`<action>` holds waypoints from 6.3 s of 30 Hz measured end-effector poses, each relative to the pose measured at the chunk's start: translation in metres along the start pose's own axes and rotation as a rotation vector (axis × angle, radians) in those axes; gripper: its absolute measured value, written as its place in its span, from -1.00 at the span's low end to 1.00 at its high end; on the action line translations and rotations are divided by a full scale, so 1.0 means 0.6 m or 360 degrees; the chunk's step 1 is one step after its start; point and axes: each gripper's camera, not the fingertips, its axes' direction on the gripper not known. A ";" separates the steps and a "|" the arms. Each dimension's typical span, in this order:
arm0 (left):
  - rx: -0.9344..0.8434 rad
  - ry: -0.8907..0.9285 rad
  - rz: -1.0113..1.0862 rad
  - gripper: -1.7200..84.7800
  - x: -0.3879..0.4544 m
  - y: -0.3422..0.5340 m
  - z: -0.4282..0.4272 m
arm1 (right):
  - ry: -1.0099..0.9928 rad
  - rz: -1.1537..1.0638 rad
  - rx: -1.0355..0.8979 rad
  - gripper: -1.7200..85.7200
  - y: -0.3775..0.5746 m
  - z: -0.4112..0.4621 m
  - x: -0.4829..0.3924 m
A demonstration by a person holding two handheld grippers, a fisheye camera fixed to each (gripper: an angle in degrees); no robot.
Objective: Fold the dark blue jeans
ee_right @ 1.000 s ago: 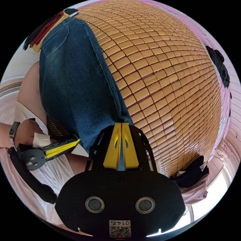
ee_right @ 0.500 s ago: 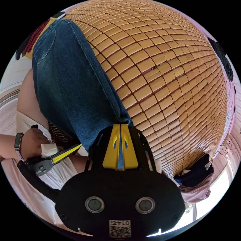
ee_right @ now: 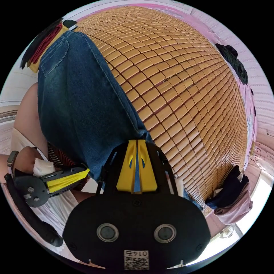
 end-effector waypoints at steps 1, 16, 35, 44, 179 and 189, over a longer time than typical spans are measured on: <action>0.0092 0.0044 -0.0085 -0.98 -0.006 0.024 -0.011 | 0.0030 0.0062 0.0123 -0.98 0.047 -0.002 0.006; 0.0269 0.0263 -0.0743 -0.98 -0.140 0.278 -0.097 | -0.1498 0.2033 0.1799 -0.96 0.965 0.126 0.382; 0.0276 0.0216 -0.1089 -0.98 -0.245 0.393 -0.171 | -0.1205 0.3448 0.2709 -0.59 1.539 0.361 0.305; 0.0230 0.0257 -0.1321 -0.98 -0.284 0.452 -0.177 | -0.1117 0.3319 0.2186 -0.47 1.542 0.378 0.350; 0.0491 0.0245 -0.0527 -0.98 -0.121 0.178 -0.164 | -0.0104 0.0186 0.0302 -0.97 -0.143 -0.123 -0.150; 0.0213 0.0083 -0.0228 -0.98 -0.033 0.003 -0.036 | -0.0141 0.0001 -0.0041 -0.97 -0.295 -0.049 -0.125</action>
